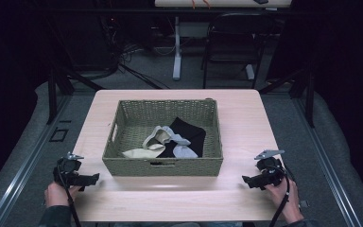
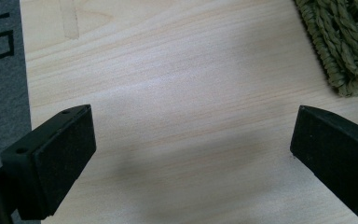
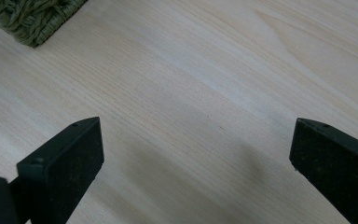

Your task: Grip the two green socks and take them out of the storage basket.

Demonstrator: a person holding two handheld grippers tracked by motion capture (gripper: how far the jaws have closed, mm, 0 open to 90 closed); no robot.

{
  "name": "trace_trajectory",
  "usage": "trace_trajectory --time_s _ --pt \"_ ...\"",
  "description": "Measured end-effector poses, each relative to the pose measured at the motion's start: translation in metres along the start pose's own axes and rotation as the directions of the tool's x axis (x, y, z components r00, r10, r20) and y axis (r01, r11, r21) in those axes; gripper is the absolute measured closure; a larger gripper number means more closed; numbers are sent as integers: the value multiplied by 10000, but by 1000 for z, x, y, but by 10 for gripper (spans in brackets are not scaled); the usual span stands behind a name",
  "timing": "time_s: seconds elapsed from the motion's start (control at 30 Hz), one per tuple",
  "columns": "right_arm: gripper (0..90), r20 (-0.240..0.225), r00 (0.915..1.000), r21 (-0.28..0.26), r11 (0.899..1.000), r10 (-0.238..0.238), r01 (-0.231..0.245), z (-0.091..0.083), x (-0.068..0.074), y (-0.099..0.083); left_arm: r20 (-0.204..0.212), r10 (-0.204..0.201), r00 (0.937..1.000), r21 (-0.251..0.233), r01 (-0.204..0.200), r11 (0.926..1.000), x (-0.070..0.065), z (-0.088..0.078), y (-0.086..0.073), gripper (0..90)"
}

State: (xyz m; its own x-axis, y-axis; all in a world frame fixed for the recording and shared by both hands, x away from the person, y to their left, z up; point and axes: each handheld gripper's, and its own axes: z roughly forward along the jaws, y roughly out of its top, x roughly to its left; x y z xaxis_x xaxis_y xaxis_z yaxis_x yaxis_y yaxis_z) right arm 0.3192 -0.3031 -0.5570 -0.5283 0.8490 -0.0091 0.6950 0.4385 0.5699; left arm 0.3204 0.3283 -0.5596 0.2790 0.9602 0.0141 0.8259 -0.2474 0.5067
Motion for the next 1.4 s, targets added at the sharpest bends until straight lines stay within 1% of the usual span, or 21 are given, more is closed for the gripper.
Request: trace_trajectory --time_s 0.13,0.17,0.3,0.53,0.7,0.73,0.9,0.97,1.03,1.17,1.2,1.23,1.27,1.33,1.37,1.4 --pt "21 13 10000 20 10000 -30 30 -1 0 0 9 40 10000 28 -40 10000 0 0 0 0" --pt "21 37 10000 19 10000 -44 44 -1 0 0 -1 -17 10000 -28 17 10000 0 0 0 0" --pt "23 80 9999 56 9999 -133 132 0 1 0 15 -32 10000 -38 33 10000 0 0 -1 0" --pt "23 67 9999 65 9999 -77 77 -1 0 -1 17 13 10000 -116 -13 9999 -1 -1 1 0" --pt "23 136 9999 56 9999 -91 90 -2 1 -1 68 46 10000 -113 -45 9999 1 -4 2 0" --pt "23 88 9999 75 9999 -79 78 -1 1 -1 65 47 10000 -141 -46 9999 1 -5 3 0" --pt "23 66 10000 125 9999 -75 74 0 0 -1 123 -83 9999 -102 84 9999 3 -11 7 0" --pt "23 52 10000 102 9999 -81 81 -1 1 -1 219 -139 9997 -143 142 9998 4 -17 11 0" --pt "23 82 9999 156 9999 -68 67 -1 1 -1 197 -181 9996 -141 184 9997 4 -20 13 0" --pt "23 110 9999 159 9999 -50 49 0 1 -2 378 -343 9987 -435 359 9984 8 -34 19 0" --pt "23 110 9999 159 9999 -50 49 0 1 -2 463 -326 9984 -457 348 9984 9 -37 21 0" --pt "24 115 9999 186 9998 -27 25 0 1 -2 492 -351 9982 -603 380 9975 9 -42 23 0" --pt "24 119 9999 110 9999 -13 12 0 1 -2 639 -349 9973 -683 393 9969 9 -48 27 0" --pt "24 84 10000 135 9999 -33 32 0 1 -2 685 -348 9970 -754 399 9964 8 -51 30 0" --pt "25 136 9999 165 9999 -51 49 0 1 -2 744 -257 9969 -741 312 9968 8 -54 32 0" --pt "25 136 9999 165 9999 -51 49 0 1 -2 766 -263 9967 -793 323 9963 7 -56 34 0"
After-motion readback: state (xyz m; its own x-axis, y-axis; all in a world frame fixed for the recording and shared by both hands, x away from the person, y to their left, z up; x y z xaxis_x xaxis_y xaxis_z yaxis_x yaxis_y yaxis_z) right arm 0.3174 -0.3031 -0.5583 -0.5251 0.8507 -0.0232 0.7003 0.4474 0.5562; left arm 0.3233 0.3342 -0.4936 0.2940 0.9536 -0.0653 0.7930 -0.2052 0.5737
